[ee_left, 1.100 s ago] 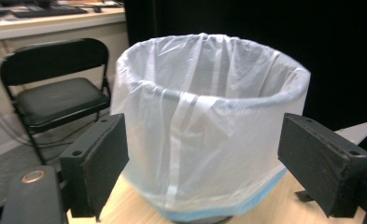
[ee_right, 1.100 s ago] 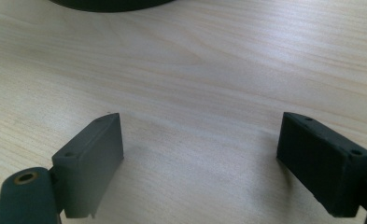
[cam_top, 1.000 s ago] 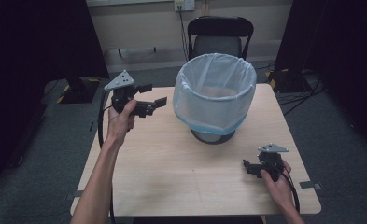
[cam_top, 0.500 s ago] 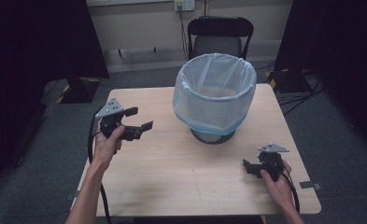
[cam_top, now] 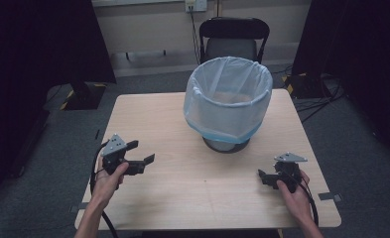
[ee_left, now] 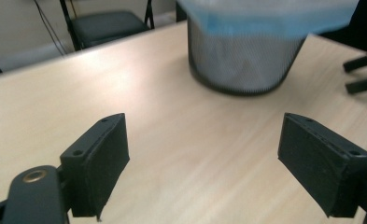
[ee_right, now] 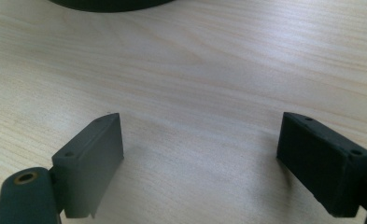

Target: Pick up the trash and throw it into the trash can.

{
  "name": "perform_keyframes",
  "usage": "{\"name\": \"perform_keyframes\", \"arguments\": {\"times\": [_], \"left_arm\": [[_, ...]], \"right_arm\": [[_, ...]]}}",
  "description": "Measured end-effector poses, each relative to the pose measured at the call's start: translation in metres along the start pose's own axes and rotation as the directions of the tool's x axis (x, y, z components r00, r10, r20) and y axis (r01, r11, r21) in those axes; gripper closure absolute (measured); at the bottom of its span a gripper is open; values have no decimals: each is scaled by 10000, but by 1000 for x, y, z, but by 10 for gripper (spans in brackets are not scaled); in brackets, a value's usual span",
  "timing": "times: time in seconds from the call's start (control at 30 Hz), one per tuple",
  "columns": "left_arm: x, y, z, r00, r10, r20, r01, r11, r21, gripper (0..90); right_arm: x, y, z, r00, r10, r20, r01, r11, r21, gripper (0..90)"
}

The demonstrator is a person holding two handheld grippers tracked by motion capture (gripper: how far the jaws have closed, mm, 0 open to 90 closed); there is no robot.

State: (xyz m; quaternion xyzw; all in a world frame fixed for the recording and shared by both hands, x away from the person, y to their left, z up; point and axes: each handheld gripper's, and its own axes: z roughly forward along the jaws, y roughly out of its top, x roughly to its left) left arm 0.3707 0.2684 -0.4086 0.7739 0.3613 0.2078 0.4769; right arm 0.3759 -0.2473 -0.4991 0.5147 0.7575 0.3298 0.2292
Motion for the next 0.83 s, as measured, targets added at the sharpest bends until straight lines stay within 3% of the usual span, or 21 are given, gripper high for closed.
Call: {"name": "perform_keyframes", "arguments": {"times": [0.23,0.37,0.43,0.57,0.7,0.73,0.83], "left_arm": [[1,-41,5,9981,-598,-152,608,9953,760,162],[2,-67,10,9967,-763,-290,799,9842,1582,171],[2,-75,13,9957,-877,-287,917,9739,2074,174],[-3,-85,19,9979,-627,-132,640,9633,2609,179],[-5,-89,23,9940,-814,-725,972,9632,2507,175],[-6,-90,24,9941,-565,-928,778,9664,2451,173],[-8,-89,26,9936,-282,-1090,557,9644,2583,159]], "right_arm": [[0,0,0,10000,2,-1,-2,10000,1,134],[0,0,0,10000,6,0,-6,10000,2,134],[0,0,0,10000,-12,0,12,10000,-2,134],[0,0,0,10000,7,-1,-7,10000,2,134],[0,0,0,10000,-1,0,1,10000,1,134],[0,0,0,10000,6,0,-6,10000,3,134],[0,0,0,10000,1,-2,-1,10000,0,134]]}}
